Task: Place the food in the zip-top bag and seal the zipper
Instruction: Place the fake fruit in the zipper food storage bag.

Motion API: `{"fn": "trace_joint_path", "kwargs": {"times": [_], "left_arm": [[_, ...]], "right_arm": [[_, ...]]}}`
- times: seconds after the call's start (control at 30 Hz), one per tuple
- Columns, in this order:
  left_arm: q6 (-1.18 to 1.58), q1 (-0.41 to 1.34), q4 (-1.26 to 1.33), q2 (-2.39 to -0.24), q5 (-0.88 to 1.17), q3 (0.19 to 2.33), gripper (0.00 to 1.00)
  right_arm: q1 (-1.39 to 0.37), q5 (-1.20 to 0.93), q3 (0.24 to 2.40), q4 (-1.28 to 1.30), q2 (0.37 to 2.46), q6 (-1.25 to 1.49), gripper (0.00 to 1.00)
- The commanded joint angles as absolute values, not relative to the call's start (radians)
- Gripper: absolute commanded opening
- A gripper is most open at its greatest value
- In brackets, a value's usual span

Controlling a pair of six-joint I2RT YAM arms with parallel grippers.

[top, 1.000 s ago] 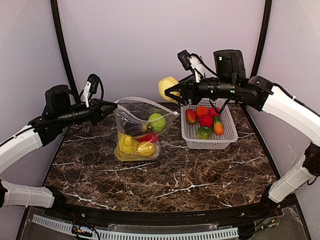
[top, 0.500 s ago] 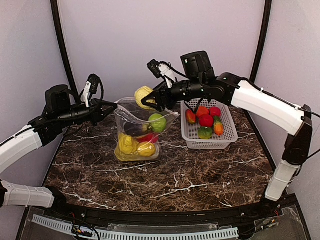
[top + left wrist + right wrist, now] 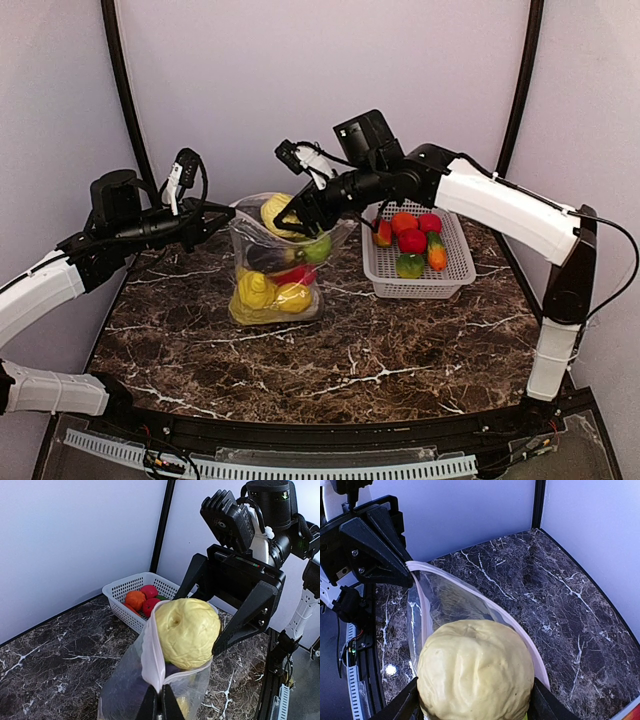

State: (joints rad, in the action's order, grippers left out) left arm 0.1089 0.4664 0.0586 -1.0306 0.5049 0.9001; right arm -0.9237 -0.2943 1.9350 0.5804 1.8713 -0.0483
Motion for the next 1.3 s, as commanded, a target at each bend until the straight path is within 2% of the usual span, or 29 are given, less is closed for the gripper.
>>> {"fn": "trace_joint_path", "kwargs": {"times": [0.0, 0.57, 0.9, 1.1, 1.27], "left_arm": [[0.113, 0.461, 0.105, -1.011, 0.522, 0.890, 0.01], [0.113, 0.460, 0.106, -1.015, 0.522, 0.888, 0.01], [0.112, 0.460, 0.103, -1.013, 0.518, 0.889, 0.01], [0.110, 0.460, 0.103, -1.011, 0.517, 0.889, 0.01], [0.109, 0.460, 0.103, -1.007, 0.515, 0.889, 0.01]], "right_arm": [[-0.941, -0.307, 2.000, 0.616, 1.910, -0.068, 0.63], [-0.958, -0.294, 2.121, 0.677, 2.013, -0.034, 0.69], [-0.957, -0.278, 2.144, 0.694, 1.995, -0.031, 0.87], [-0.957, -0.210, 2.097, 0.675, 1.946, -0.009, 0.85], [-0.955, -0.205, 2.021, 0.621, 1.903, 0.037, 0.75]]}}
